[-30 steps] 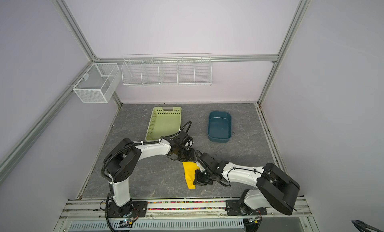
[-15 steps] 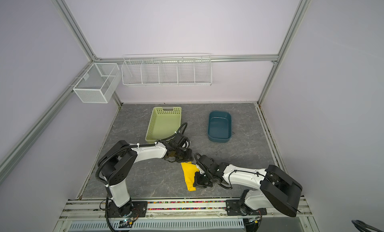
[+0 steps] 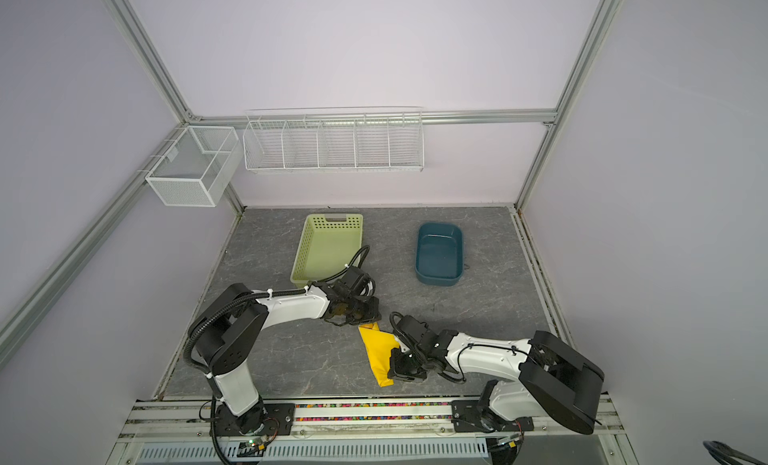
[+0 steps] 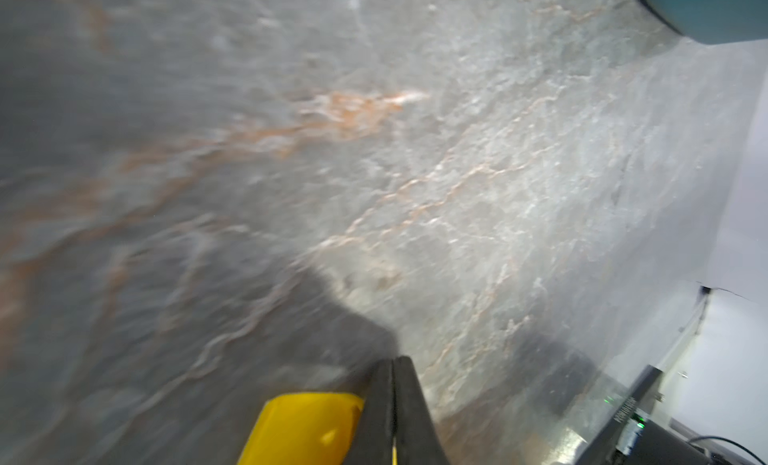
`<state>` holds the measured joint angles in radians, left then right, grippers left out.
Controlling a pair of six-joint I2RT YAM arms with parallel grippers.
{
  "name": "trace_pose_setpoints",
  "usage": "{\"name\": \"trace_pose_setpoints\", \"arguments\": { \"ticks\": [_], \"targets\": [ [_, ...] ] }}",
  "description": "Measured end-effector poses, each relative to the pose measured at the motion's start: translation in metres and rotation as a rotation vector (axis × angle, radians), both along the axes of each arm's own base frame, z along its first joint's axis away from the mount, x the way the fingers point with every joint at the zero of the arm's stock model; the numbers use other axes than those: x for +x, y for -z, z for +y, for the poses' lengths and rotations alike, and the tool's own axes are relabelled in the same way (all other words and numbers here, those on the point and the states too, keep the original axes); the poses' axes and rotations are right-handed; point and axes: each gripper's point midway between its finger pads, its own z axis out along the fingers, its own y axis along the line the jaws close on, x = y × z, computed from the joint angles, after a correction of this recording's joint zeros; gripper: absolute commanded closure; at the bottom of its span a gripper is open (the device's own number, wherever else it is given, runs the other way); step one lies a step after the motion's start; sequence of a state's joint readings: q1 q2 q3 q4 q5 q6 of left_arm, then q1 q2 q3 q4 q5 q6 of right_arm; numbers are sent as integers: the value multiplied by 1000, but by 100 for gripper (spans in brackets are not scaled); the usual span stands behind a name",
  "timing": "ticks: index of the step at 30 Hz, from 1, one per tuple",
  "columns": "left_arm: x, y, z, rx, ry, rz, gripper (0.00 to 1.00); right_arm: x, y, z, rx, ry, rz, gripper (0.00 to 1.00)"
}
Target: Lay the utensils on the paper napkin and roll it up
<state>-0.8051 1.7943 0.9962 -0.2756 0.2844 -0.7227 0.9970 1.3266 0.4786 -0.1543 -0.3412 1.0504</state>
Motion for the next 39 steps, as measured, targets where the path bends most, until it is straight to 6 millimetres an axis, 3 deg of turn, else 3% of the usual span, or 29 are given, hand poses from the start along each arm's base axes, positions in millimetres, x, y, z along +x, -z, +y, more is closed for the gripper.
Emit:
{"name": "trace_pose_setpoints", "arguments": {
  "ticks": [3, 8, 12, 18, 22, 27, 30, 33, 39],
  "targets": [
    [3, -20, 3, 16, -2, -25, 88, 0, 0, 0, -2, 0, -2, 94],
    [14, -80, -5, -49, 13, -124, 87, 0, 1, 1, -6, -4, -1, 94],
    [4, -96, -7, -60, 43, -144, 87, 1, 1, 3, -7, -8, 0, 94],
    [-47, -69, -19, -22, 157, -66, 87, 2, 1, 4, -16, -19, 0, 94],
    [-69, -33, -5, 37, 165, 11, 87, 2, 1, 4, -20, -27, -2, 94],
    [-75, -7, 7, 81, 146, 55, 88, 2, 1, 4, -30, -34, 0, 94],
    [-72, -5, 3, 67, 139, 46, 88, 2, 1, 4, -38, -40, 1, 94],
    [-69, -1, 0, 62, 135, 41, 88, 3, 2, 3, -49, -44, -5, 86],
    [-68, 0, -2, 42, 128, 38, 88, -2, -4, -16, -124, -37, -24, 77]
  ]
}}
